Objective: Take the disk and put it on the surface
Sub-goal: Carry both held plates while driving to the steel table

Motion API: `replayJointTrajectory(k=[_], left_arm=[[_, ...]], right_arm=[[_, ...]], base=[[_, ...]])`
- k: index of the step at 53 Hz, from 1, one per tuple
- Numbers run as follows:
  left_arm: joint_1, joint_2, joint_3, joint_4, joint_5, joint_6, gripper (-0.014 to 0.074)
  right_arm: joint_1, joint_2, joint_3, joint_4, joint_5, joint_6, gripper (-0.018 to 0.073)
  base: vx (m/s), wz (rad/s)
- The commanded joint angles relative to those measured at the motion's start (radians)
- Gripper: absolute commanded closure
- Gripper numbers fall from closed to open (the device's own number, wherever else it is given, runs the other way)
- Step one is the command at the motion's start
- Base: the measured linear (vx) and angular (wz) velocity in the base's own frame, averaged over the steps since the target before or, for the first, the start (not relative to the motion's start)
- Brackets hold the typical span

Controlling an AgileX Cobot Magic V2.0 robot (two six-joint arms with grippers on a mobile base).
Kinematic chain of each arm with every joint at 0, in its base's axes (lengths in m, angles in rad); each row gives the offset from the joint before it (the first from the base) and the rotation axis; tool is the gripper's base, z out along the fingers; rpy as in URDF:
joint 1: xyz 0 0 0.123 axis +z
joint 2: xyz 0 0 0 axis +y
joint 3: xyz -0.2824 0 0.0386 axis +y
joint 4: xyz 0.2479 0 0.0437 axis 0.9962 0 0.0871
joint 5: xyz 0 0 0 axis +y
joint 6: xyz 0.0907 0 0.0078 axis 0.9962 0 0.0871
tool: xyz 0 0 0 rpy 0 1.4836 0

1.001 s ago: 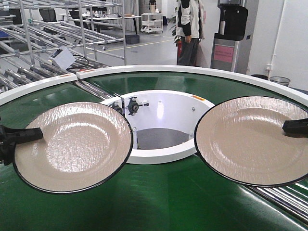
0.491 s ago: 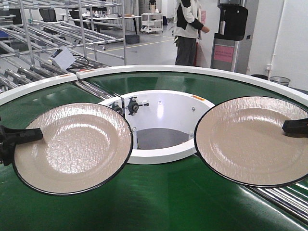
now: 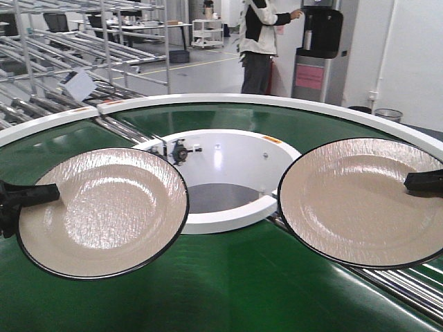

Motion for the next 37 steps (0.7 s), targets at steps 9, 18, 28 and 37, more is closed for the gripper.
replayJointTrajectory(k=[9, 18, 28, 37], left_arm=[[-0.006, -0.052, -0.037, -0.186, 0.089, -0.019, 0.0598], [-0.006, -0.052, -0.037, -0.186, 0.089, -0.018, 0.0598], [-0.006, -0.052, -0.037, -0.186, 0.089, -0.018, 0.0598], [-0.006, -0.052, -0.037, -0.186, 0.089, -0.018, 0.0598]], right_arm=[[-0.003, -0.040, -0.031, 0.124, -0.006, 0.005, 0.0568], [-0.003, -0.040, -0.031, 0.124, -0.006, 0.005, 0.0568], [-0.003, -0.040, -0.031, 0.124, -0.006, 0.005, 0.0568], [-0.003, -0.040, -0.031, 0.124, -0.006, 0.005, 0.0568]], base=[[-0.08, -0.30], [-0.11, -0.41], [-0.13, -0.49], [-0.13, -0.50]])
